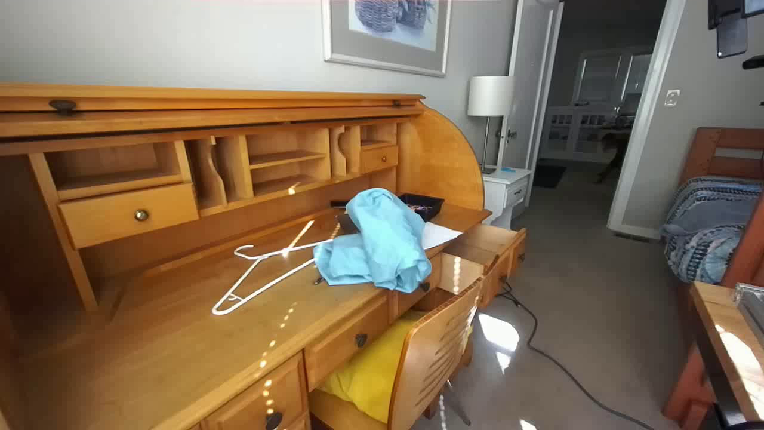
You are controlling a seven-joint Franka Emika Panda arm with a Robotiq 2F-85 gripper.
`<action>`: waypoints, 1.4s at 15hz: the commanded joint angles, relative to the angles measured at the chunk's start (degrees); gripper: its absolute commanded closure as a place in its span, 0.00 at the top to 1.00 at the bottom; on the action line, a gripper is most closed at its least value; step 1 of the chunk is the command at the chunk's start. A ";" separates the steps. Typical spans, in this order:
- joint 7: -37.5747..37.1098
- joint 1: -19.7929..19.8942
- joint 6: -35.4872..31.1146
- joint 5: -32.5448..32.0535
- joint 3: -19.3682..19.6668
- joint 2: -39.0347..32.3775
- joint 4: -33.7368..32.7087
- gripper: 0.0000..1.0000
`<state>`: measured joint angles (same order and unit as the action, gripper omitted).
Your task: Use the towel to wipe the drawer
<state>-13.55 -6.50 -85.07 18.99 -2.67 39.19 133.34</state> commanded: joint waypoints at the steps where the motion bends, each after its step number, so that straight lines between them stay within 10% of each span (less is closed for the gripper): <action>1: 0.93 2.06 0.51 0.73 -1.41 -0.02 -0.21 1.00; 13: 0.93 2.06 0.51 0.72 -1.41 -0.02 -0.21 1.00; 21: 0.72 3.61 -21.73 -0.71 -4.39 -9.77 -2.13 1.00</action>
<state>-13.48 -3.47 -101.68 18.93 -5.91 34.68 133.26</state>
